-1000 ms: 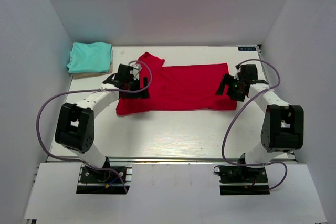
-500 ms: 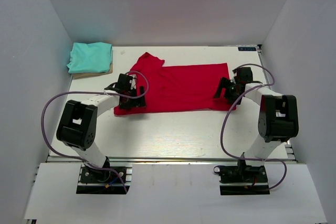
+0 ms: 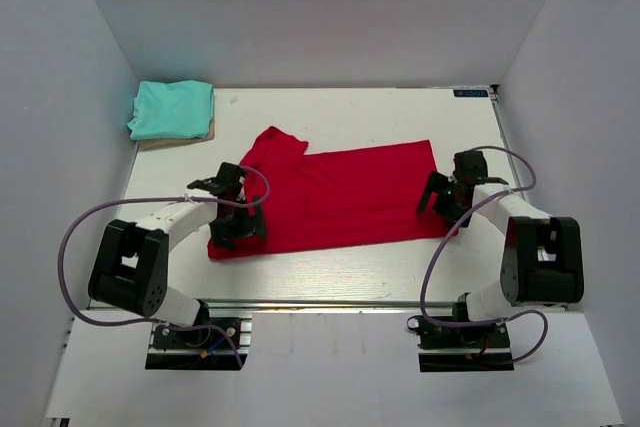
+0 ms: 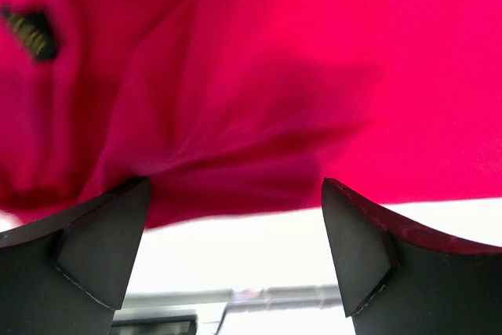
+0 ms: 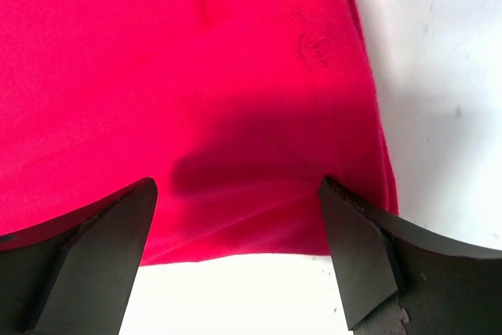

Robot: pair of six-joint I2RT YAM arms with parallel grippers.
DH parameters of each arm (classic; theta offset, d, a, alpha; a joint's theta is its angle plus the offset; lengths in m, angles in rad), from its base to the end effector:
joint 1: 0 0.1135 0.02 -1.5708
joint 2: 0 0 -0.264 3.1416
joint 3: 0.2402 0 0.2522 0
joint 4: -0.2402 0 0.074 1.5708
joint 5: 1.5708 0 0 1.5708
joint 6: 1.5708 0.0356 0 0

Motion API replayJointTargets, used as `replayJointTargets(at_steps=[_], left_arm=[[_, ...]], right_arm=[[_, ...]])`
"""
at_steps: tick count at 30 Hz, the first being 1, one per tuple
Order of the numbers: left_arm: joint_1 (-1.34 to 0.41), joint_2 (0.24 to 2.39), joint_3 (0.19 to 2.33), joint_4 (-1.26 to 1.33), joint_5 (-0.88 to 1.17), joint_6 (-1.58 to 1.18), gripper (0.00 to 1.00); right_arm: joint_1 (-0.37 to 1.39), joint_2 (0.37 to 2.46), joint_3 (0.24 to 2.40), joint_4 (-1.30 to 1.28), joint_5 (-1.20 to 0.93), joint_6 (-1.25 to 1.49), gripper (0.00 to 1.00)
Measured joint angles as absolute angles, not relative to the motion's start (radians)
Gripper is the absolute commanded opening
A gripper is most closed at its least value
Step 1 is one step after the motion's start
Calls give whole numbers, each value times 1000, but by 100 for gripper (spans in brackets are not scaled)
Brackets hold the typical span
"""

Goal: Fold and stack the t-shirts
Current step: Fold the flattened tshirt in 1/3 of the way, then grap the side of the flattened tshirt furthest away from the robot with both arms

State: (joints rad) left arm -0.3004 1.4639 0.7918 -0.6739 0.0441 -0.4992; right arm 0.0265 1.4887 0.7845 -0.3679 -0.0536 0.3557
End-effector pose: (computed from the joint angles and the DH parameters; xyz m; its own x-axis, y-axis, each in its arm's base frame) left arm 0.2338 -0.0741 0.1636 -0.9636 -0.2022 -0.1751 -0.1780 0.9734 -0.1444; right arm 0.2761 0.0092 0.1675 -0.8411 0.3256 -0.4320 0.2569 0.9432 0.2107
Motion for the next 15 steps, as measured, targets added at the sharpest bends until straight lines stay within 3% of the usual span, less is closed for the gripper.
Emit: replayJointTargets(at_steps=[4, 8, 15], left_arm=[[-300, 1435, 794, -809, 43, -496, 100], [-300, 1432, 930, -895, 29, -473, 100], [-290, 1479, 1256, -732, -17, -403, 100]], right_arm=[[27, 1424, 738, -393, -69, 349, 90], [29, 1361, 748, -427, -91, 327, 90], [34, 1373, 952, -386, -132, 300, 90]])
